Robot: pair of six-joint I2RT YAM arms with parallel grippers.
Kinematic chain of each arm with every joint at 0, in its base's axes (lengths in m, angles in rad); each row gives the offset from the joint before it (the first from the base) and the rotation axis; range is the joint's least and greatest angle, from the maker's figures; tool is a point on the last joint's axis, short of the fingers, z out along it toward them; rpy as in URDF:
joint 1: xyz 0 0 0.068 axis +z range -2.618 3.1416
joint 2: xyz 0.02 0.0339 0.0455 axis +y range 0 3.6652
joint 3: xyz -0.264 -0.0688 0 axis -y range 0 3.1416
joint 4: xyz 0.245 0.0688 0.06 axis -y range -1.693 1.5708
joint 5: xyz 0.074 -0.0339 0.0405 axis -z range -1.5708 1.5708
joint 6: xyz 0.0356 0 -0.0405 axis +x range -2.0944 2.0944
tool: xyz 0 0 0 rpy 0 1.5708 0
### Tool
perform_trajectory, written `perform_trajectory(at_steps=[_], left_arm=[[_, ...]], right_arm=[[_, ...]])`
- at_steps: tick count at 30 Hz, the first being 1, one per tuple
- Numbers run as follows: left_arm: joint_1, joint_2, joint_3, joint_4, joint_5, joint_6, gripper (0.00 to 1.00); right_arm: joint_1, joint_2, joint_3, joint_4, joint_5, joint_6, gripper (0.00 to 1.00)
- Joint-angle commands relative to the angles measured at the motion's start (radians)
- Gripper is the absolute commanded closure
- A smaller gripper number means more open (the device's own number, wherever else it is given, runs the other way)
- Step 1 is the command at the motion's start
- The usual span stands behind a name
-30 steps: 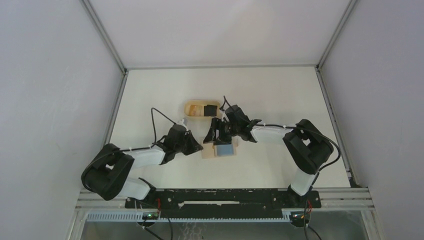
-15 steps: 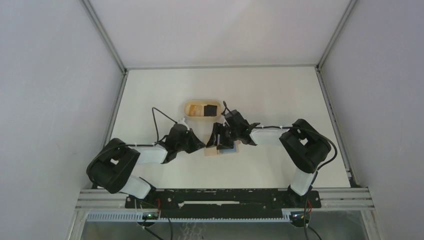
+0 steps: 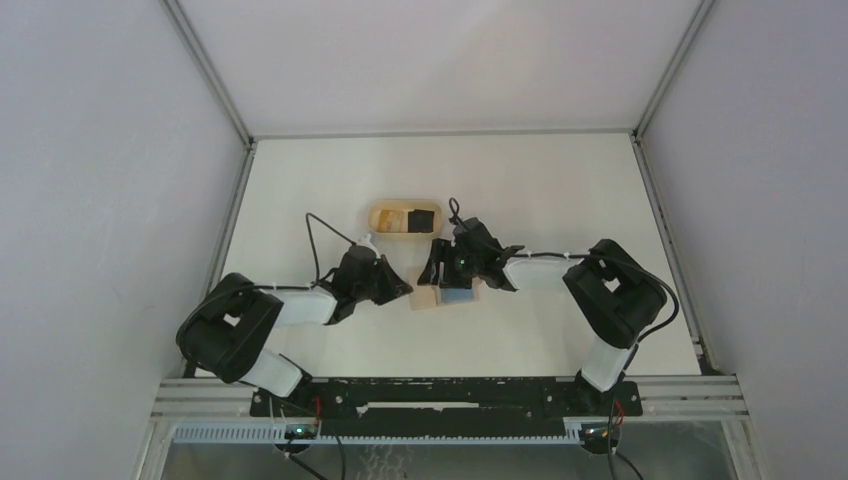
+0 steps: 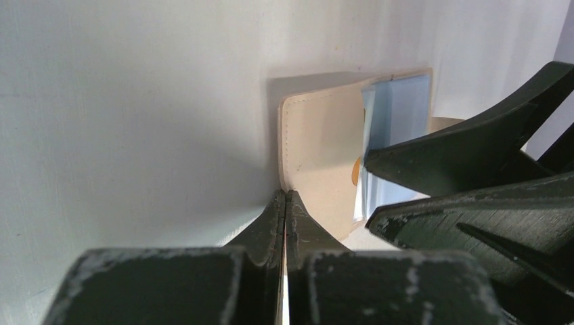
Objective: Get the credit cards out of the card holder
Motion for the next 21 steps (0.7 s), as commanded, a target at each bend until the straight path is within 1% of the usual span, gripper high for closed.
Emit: perform_trajectory(at_steps=[1, 4, 7, 14, 21], left_arm=[[0.003, 0.046, -0.017, -0.191, -0.048, 0.036, 1.0], [0.002, 0.053, -0.012, -0.195, -0.048, 0.035, 1.0], [-0.001, 0.055, -0.01, -0.195, -0.05, 0.033, 1.0], [-0.004, 0.057, -0.01, -0.198, -0.054, 0.027, 1.0], [-0.005, 0.056, -0.013, -0.199, -0.057, 0.023, 1.0]], right_arm=[[-0.018, -0.042, -0.016, -0.022, 0.104, -0.063, 0.27], [-0.019, -0.032, -0.021, -0.003, 0.082, -0.058, 0.27], [-0.012, -0.019, -0.026, 0.037, 0.028, -0.044, 0.27], [-0.009, -0.001, -0.046, 0.159, -0.147, -0.009, 0.26], [-0.012, 0.029, -0.046, 0.193, -0.208, 0.02, 0.26]])
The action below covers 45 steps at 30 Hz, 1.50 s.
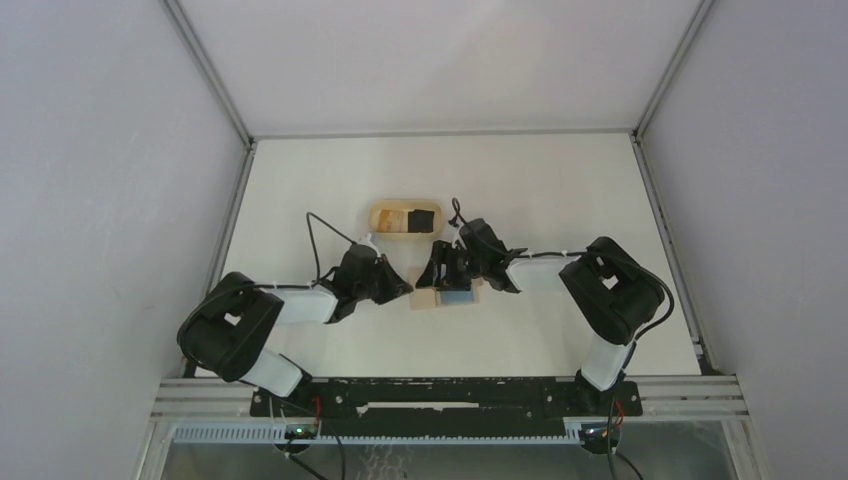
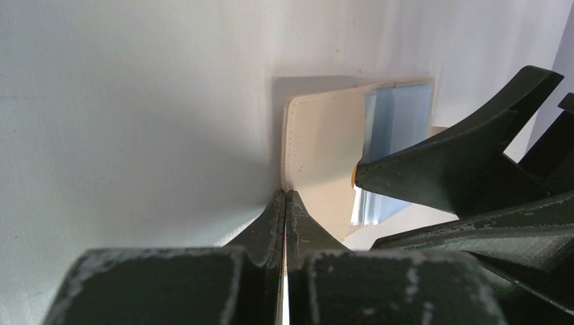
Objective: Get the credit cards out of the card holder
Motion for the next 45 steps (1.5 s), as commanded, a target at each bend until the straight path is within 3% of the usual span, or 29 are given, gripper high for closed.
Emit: perform_trajectory(at_steps=[1, 9, 18, 26, 28, 38, 45], left_arm=[[-0.005, 0.047, -0.027, -0.18, -0.056, 0.029, 1.0], [-0.005, 0.041, -0.032, -0.179, -0.058, 0.025, 1.0], [-0.007, 0.049, -0.035, -0.179, -0.059, 0.018, 1.0], [-0.006, 0.061, -0.028, -0.193, -0.062, 0.013, 1.0], [-0.006, 0.064, -0.027, -0.192, -0.063, 0.013, 1.0], [-0.007, 0.079, -0.019, -0.194, -0.057, 0.015, 1.0], [-0.007, 0.083, -0.015, -0.195, -0.054, 0.015, 1.0]], right_arm=[[0.003, 0.02, 0.0, 0.082, -0.078, 0.035, 0.26], [-0.026, 0.035, -0.032, 0.145, -0.123, 0.1, 0.26], [-0.051, 0.013, -0.04, -0.043, 0.045, 0.094, 0.25], [-0.053, 0.066, -0.071, 0.114, -0.033, 0.121, 0.28], [-0.054, 0.069, -0.081, 0.157, -0.058, 0.119, 0.31], [-0.072, 0.078, -0.125, 0.285, -0.118, 0.138, 0.71], [-0.084, 0.083, -0.14, 0.322, -0.127, 0.144, 0.78]])
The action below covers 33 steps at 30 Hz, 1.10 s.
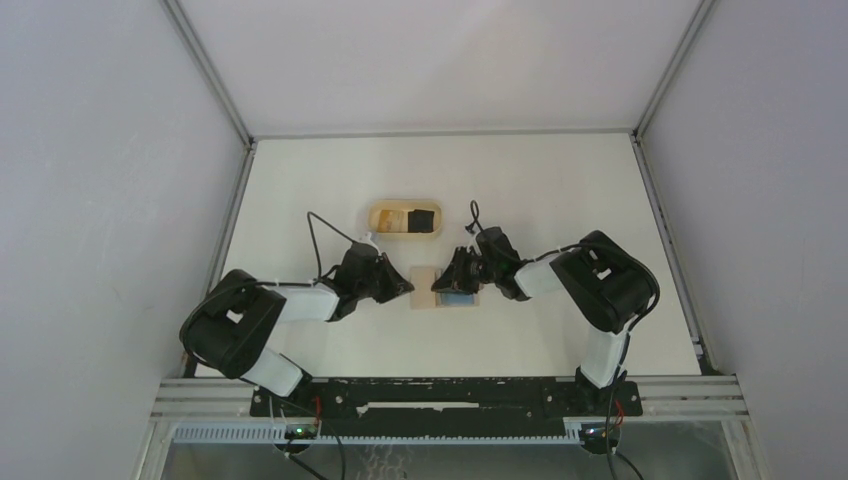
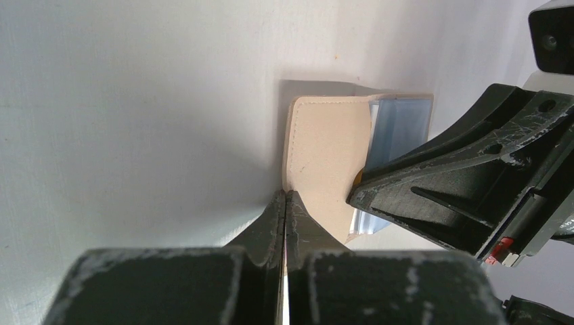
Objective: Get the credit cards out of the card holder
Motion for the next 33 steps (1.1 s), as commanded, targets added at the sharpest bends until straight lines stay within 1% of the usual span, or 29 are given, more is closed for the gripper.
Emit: perform_trajectory(at_steps=[1, 15, 18, 19, 23, 24, 26, 28, 33], left_arm=[[-0.007, 0.065, -0.029, -0.194, -0.053, 0.034, 1.0], [-0.009, 0.078, -0.019, -0.2, -0.048, 0.035, 1.0], [-0.009, 0.083, -0.013, -0.204, -0.046, 0.037, 1.0], [-0.009, 0.086, -0.011, -0.205, -0.044, 0.037, 1.0], [-0.009, 0.091, -0.006, -0.212, -0.044, 0.038, 1.0], [-0.009, 0.091, -0.004, -0.212, -0.044, 0.039, 1.0], [-0.01, 0.094, -0.002, -0.215, -0.043, 0.038, 1.0], [-0.011, 0.096, 0.002, -0.216, -0.042, 0.038, 1.0], [-0.011, 0.103, 0.008, -0.22, -0.042, 0.04, 1.0]], right_arm=[[-0.004, 0.008, -0.012, 0.065, -0.03, 0.007, 0.79], [-0.031, -0.015, -0.05, 0.112, -0.031, 0.007, 0.91], [-0.043, -0.019, -0.055, 0.117, -0.033, 0.005, 0.95], [-0.048, -0.018, -0.057, 0.12, -0.035, 0.002, 1.0], [-0.061, -0.022, -0.057, 0.123, -0.038, -0.002, 1.0], [-0.062, -0.02, -0.057, 0.126, -0.04, -0.002, 1.0], [-0.065, -0.018, -0.057, 0.133, -0.044, 0.002, 0.9], [-0.067, -0.011, -0.057, 0.143, -0.049, 0.006, 0.84], [-0.066, 0.002, -0.057, 0.17, -0.053, 0.023, 0.78]])
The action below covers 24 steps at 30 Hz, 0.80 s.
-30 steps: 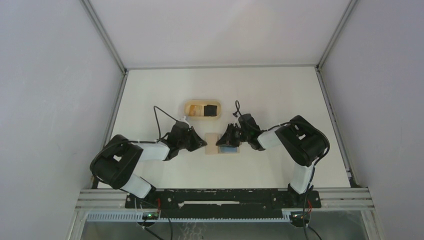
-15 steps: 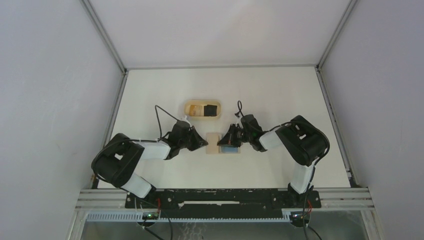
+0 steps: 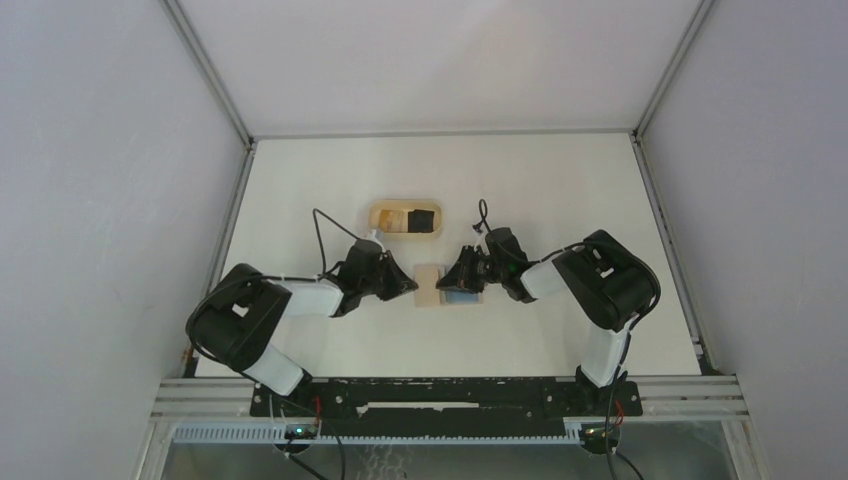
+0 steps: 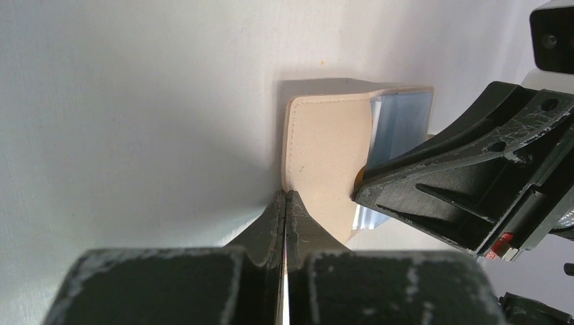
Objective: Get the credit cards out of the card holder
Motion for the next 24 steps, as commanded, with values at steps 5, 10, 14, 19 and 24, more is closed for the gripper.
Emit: perform_trajectory(at_steps=[5, 10, 14, 19, 24], left_arm=[[-0.008, 0.066, -0.026, -0.219, -0.059, 0.044, 1.0], [-0.007, 0.068, -0.027, -0.219, -0.059, 0.044, 1.0], [-0.007, 0.069, -0.027, -0.219, -0.06, 0.044, 1.0], [-0.008, 0.071, -0.025, -0.219, -0.059, 0.044, 1.0], [-0.007, 0.071, -0.027, -0.219, -0.058, 0.044, 1.0]], right_arm=[[-0.009, 0.009, -0.006, 0.092, -0.011, 0.027, 0.69], [-0.011, 0.019, -0.006, 0.101, -0.012, 0.033, 0.65], [-0.013, 0.022, -0.006, 0.104, -0.007, 0.038, 0.76], [-0.017, 0.03, -0.006, 0.12, -0.011, 0.046, 0.9], [-0.023, 0.027, -0.01, 0.126, -0.011, 0.047, 0.94]])
